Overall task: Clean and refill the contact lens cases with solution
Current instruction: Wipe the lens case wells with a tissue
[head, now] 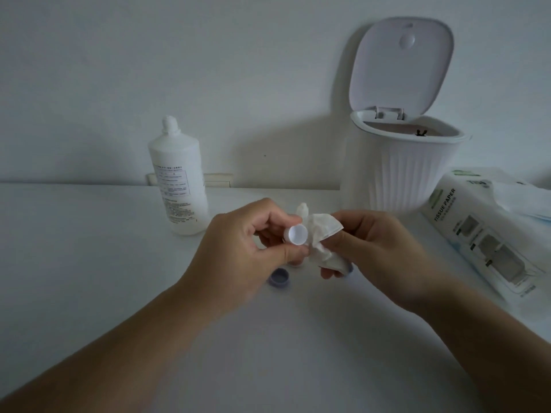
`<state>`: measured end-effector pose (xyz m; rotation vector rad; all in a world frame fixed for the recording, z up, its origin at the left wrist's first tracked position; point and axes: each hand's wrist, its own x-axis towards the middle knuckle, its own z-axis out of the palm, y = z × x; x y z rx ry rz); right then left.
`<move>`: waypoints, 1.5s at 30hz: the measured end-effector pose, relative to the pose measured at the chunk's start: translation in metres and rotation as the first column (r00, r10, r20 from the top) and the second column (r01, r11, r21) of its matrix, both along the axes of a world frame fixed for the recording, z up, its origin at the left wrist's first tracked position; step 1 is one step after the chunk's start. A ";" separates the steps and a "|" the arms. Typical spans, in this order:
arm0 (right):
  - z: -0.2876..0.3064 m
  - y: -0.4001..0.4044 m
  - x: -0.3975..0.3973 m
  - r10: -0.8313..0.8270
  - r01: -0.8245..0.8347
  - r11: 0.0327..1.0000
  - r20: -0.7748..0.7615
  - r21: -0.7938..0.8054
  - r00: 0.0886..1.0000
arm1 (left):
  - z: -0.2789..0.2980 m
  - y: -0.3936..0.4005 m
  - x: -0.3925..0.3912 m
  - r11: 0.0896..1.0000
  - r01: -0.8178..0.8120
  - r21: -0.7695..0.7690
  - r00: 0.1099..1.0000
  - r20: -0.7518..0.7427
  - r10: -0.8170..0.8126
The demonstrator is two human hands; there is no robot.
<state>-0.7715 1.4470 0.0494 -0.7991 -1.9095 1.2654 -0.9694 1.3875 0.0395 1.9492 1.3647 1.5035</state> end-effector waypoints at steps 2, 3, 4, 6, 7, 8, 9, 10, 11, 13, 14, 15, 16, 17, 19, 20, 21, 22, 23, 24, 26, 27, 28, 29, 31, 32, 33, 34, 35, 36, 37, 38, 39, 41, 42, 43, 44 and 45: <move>0.000 -0.002 -0.001 -0.021 0.021 1.000 -0.017 0.016 1.000 | -0.002 0.000 0.004 0.998 -0.023 0.063 0.999 -0.039 0.026; 0.000 -0.002 -0.001 -0.030 0.031 0.999 -0.028 0.016 0.999 | -0.003 0.001 0.005 0.996 -0.023 0.085 0.998 -0.054 0.028; 0.000 -0.003 -0.002 -0.042 0.042 0.999 -0.037 0.014 0.998 | -0.003 0.001 0.005 0.996 -0.024 0.088 0.998 -0.058 0.029; -0.001 -0.003 -0.002 -0.058 0.058 0.998 -0.032 0.011 0.998 | -0.001 0.002 0.003 0.999 -0.027 0.039 0.999 -0.031 0.028; -0.001 -0.003 -0.003 -0.055 0.055 0.998 -0.016 0.012 0.998 | 0.001 0.002 0.000 1.000 -0.019 0.006 1.000 -0.016 0.019; -0.002 -0.003 -0.002 -0.044 0.044 0.999 0.008 0.014 0.999 | 0.003 0.001 -0.002 1.000 0.002 -0.024 1.000 -0.010 -0.002; -0.002 -0.003 -0.002 -0.026 0.025 1.000 0.038 0.018 0.999 | 0.006 0.001 -0.005 0.998 0.028 -0.051 0.999 -0.016 -0.029; -0.003 -0.003 -0.002 -0.003 0.001 1.000 0.071 0.022 0.998 | 0.008 0.001 -0.007 0.996 0.053 -0.078 0.998 -0.028 -0.055; -0.003 -0.004 -0.003 0.019 -0.021 0.999 0.097 0.025 0.995 | 0.010 0.000 -0.008 0.993 0.072 -0.098 0.996 -0.043 -0.076; -0.004 -0.006 -0.003 0.035 -0.039 0.999 0.118 0.027 0.992 | 0.011 0.000 -0.007 0.991 0.082 -0.102 0.995 -0.057 -0.088; -0.004 -0.006 -0.004 0.029 -0.033 0.999 0.116 0.032 0.993 | 0.011 -0.001 -0.006 0.994 0.070 -0.084 0.996 -0.057 -0.075; -0.003 -0.006 -0.004 0.017 -0.021 0.999 0.103 0.037 0.995 | 0.011 -0.001 -0.005 0.997 0.050 -0.061 0.997 -0.050 -0.053; -0.003 -0.006 -0.004 0.004 -0.007 0.999 0.079 0.039 0.997 | 0.010 -0.002 -0.003 0.999 0.029 -0.039 0.999 -0.034 -0.030; -0.003 -0.006 -0.005 -0.006 0.004 0.999 0.044 0.036 0.999 | 0.009 -0.003 -0.002 1.000 0.010 -0.015 1.000 -0.020 -0.010; -0.003 -0.006 -0.005 -0.018 0.019 1.000 -0.047 0.013 0.999 | 0.006 -0.004 0.002 0.998 -0.038 0.042 0.999 -0.023 0.039; -0.003 -0.006 -0.006 -0.022 0.022 1.000 -0.096 -0.009 0.995 | 0.004 -0.003 0.004 0.996 -0.058 0.075 0.997 -0.037 0.061; -0.003 -0.007 -0.007 -0.026 0.022 0.999 -0.137 -0.031 0.990 | 0.003 -0.003 0.006 0.992 -0.068 0.103 0.996 -0.049 0.074; -0.003 -0.007 -0.007 -0.030 0.022 0.999 -0.162 -0.048 0.986 | 0.002 -0.003 0.008 0.991 -0.071 0.115 0.996 -0.049 0.077; -0.004 -0.007 -0.008 -0.032 0.023 0.998 -0.169 -0.054 0.985 | 0.002 -0.003 0.009 0.991 -0.070 0.112 0.996 -0.039 0.075; -0.004 -0.007 -0.007 -0.034 0.026 0.998 -0.156 -0.050 0.987 | 0.002 -0.003 0.008 0.993 -0.071 0.096 0.997 -0.029 0.074; -0.004 -0.006 -0.006 -0.041 0.040 0.999 -0.101 -0.019 0.994 | 0.003 -0.002 0.005 0.996 -0.077 0.045 0.997 -0.026 0.078; -0.005 -0.006 -0.006 -0.047 0.047 0.999 -0.066 0.002 0.997 | 0.004 -0.002 0.002 0.997 -0.072 0.003 0.997 -0.020 0.072; -0.005 -0.007 -0.006 -0.049 0.049 0.998 -0.023 0.028 0.999 | 0.006 -0.002 -0.002 0.997 -0.054 -0.047 0.999 -0.009 0.053; -0.006 -0.007 -0.006 -0.044 0.042 0.997 0.027 0.058 0.999 | 0.007 -0.001 -0.005 0.995 -0.028 -0.095 1.000 -0.010 0.027; -0.009 -0.009 -0.007 -0.022 0.009 0.994 0.125 0.105 0.992 | 0.011 -0.001 -0.009 0.989 0.020 -0.148 0.998 -0.057 -0.029; -0.010 -0.010 -0.007 -0.020 0.002 0.993 0.150 0.118 0.988 | 0.013 -0.001 -0.010 0.985 0.035 -0.167 0.996 -0.071 -0.047; -0.010 -0.010 -0.007 -0.027 0.007 0.991 0.152 0.131 0.988 | 0.014 -0.001 -0.011 0.981 0.044 -0.187 0.996 -0.064 -0.057; -0.010 -0.009 -0.007 -0.035 0.016 0.990 0.131 0.141 0.991 | 0.015 0.000 -0.011 0.978 0.052 -0.204 0.997 -0.042 -0.062; -0.009 -0.009 -0.008 -0.035 0.021 0.989 0.094 0.145 0.995 | 0.016 -0.001 -0.011 0.975 0.057 -0.213 0.998 -0.019 -0.063; -0.009 -0.009 -0.008 -0.036 0.027 0.988 0.054 0.153 0.998 | 0.016 0.000 -0.011 0.975 0.061 -0.212 0.998 0.002 -0.062; -0.009 -0.009 -0.009 -0.040 0.037 0.984 0.011 0.172 0.999 | 0.016 -0.001 -0.010 0.977 0.058 -0.203 0.998 0.019 -0.055; -0.009 -0.010 -0.011 -0.051 0.058 0.980 -0.043 0.191 0.998 | 0.016 0.000 -0.010 0.980 0.047 -0.193 0.998 0.039 -0.040; -0.009 -0.010 -0.012 -0.070 0.090 0.974 -0.102 0.206 0.992 | 0.015 0.000 -0.009 0.981 0.035 -0.191 0.998 0.066 -0.023; -0.009 -0.010 -0.012 -0.126 0.170 0.962 -0.202 0.216 0.971 | 0.014 0.001 -0.009 0.981 0.009 -0.193 0.995 0.099 0.010; -0.008 -0.009 -0.012 -0.161 0.211 0.956 -0.235 0.205 0.958 | 0.014 0.002 -0.009 0.980 0.000 -0.198 0.995 0.102 0.021; -0.007 -0.009 -0.010 -0.194 0.248 0.950 -0.261 0.190 0.946 | 0.014 0.002 -0.009 0.977 0.001 -0.212 0.993 0.116 0.024; -0.005 -0.008 -0.009 -0.227 0.281 0.945 -0.282 0.169 0.932 | 0.014 0.002 -0.009 0.971 0.020 -0.239 0.988 0.153 0.018; -0.004 -0.006 -0.007 -0.258 0.312 0.938 -0.297 0.153 0.920 | 0.015 0.002 -0.009 0.962 0.051 -0.270 0.979 0.202 0.005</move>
